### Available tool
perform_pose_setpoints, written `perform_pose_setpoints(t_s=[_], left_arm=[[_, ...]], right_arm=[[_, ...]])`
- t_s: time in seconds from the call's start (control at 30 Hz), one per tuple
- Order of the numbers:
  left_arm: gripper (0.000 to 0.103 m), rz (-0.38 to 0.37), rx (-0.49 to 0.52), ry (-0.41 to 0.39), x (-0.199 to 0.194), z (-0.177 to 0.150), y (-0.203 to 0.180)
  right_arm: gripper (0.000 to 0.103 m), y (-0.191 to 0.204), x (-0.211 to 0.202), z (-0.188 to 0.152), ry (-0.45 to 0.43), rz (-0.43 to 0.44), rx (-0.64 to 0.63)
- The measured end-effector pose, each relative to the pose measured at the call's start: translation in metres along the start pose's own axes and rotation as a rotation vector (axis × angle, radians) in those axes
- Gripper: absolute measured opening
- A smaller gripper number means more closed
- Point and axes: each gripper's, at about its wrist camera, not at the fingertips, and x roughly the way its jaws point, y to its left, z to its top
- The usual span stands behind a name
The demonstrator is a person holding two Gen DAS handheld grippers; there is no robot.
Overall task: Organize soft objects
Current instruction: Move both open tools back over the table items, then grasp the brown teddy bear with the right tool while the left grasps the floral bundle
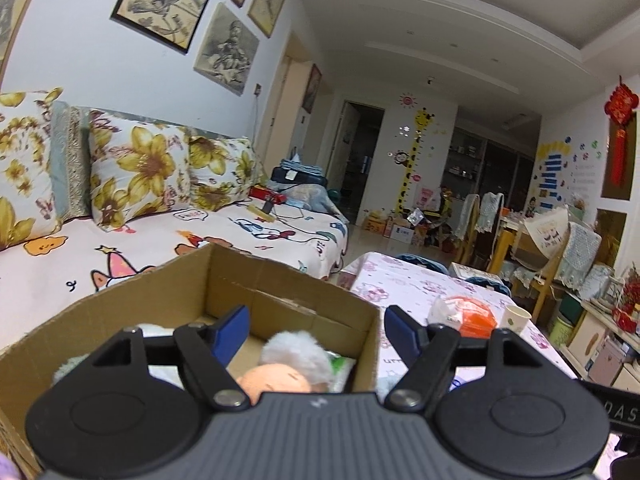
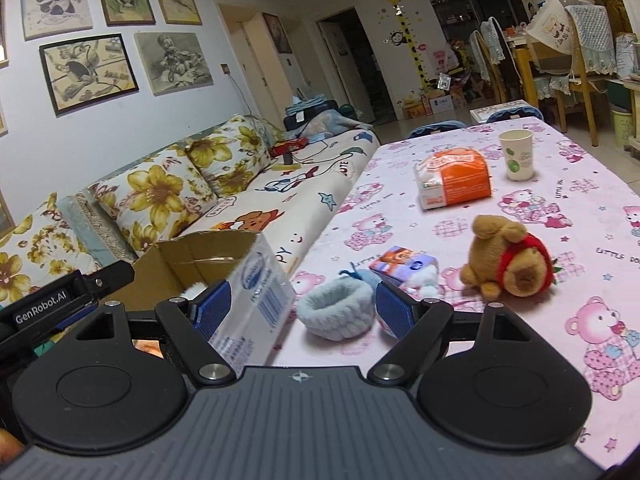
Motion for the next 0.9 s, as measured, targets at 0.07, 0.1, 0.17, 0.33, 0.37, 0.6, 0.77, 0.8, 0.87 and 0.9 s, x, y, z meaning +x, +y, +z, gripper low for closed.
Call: perform_pose_setpoints(t_s=[0.07, 0.1, 0.17, 0.33, 0.37, 0.6, 0.77, 0.8, 0.87, 0.9], left_arm=[[0.075, -0.01, 0.01, 0.003, 0.001, -0.002, -0.005], [0.075, -0.014, 0.017, 0.005, 0.002, -0.002, -0.006], [0.075, -0.023, 0.032, 0.007, 0.002, -0.004, -0.011], [0.076, -0.035, 0.069, 0.01, 0.005, -0.008, -0.023], [0.076, -0.039, 0.072, 0.012, 0.006, -0.009, -0.025], [0.076, -0.069, 0.11, 0.021, 0.007, -0.016, -0.043], [0.078, -0.095, 0.158, 0.023, 0.007, -0.022, -0.06], [0.078, -0.1, 0.165, 0.026, 0.008, -0.023, -0.062], [0.078, -0.108, 0.179, 0.032, 0.008, -0.026, -0.066], [0.078, -0.112, 0.186, 0.034, 0.009, -0.027, -0.069]], right_arm=[[0.1, -0.002, -0.002, -0.001, -0.002, -0.006, 0.005], [0.1, -0.003, -0.002, -0.002, -0.003, -0.009, 0.008], [0.1, -0.005, -0.002, -0.002, -0.006, -0.015, 0.013], [0.1, -0.011, -0.002, -0.001, -0.016, -0.034, 0.025], [0.1, -0.012, -0.002, -0.001, -0.018, -0.039, 0.025], [0.1, -0.025, -0.001, -0.006, -0.023, -0.08, 0.037], [0.1, -0.034, -0.001, -0.006, -0.027, -0.107, 0.055], [0.1, -0.036, -0.001, -0.006, -0.029, -0.113, 0.059], [0.1, -0.04, -0.001, -0.006, -0.03, -0.123, 0.066], [0.1, -0.042, 0.0, -0.005, -0.03, -0.129, 0.069]])
